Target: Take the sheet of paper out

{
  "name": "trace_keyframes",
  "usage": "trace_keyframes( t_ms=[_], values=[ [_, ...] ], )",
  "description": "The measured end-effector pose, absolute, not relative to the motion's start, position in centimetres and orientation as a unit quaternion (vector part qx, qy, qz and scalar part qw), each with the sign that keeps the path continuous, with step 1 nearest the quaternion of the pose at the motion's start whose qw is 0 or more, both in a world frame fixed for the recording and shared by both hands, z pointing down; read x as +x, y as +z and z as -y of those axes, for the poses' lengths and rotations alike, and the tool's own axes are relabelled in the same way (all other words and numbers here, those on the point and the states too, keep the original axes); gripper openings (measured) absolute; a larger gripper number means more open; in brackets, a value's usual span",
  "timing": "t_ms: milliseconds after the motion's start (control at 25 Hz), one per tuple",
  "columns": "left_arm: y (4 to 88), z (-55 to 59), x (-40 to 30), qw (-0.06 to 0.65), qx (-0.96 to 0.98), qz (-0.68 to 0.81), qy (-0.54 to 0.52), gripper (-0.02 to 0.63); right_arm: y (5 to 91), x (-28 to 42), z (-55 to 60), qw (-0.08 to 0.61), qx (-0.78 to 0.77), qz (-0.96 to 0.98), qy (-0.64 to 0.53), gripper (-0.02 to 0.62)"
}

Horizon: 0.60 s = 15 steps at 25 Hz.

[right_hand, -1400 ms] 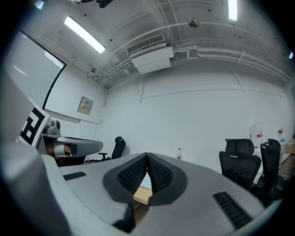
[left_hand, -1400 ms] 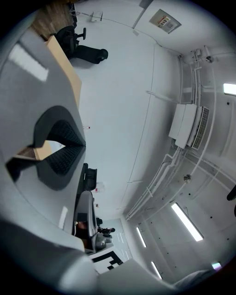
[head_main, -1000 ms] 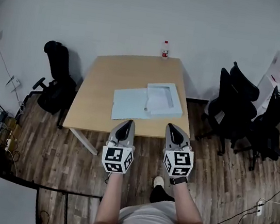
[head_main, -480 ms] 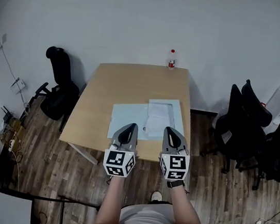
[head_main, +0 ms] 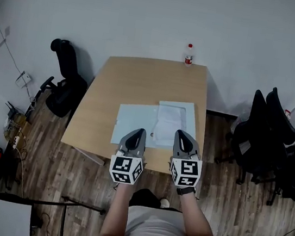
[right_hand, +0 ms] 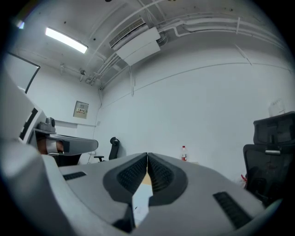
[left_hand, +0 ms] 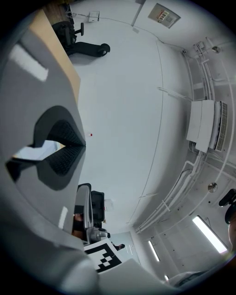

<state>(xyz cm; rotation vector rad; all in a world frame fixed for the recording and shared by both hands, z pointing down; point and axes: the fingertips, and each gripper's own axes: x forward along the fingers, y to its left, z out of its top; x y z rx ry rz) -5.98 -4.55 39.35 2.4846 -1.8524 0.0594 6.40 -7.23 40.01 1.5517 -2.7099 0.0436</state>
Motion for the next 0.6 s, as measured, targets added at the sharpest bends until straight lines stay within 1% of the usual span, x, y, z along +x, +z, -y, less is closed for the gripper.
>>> trace_keyframes(
  t_ms=[360,600],
  values=[
    [41.4,9.4,-7.0,0.046,0.798,0.600,0.021,0.009,41.3,4.2,10.6,0.024,0.472,0.881,0.018,0.012],
    [40.4,13.9,-8.4,0.042,0.801,0.597,0.011,0.009,39.9,3.1,14.9,0.020,0.475,0.880,0.007,0.012]
  ],
)
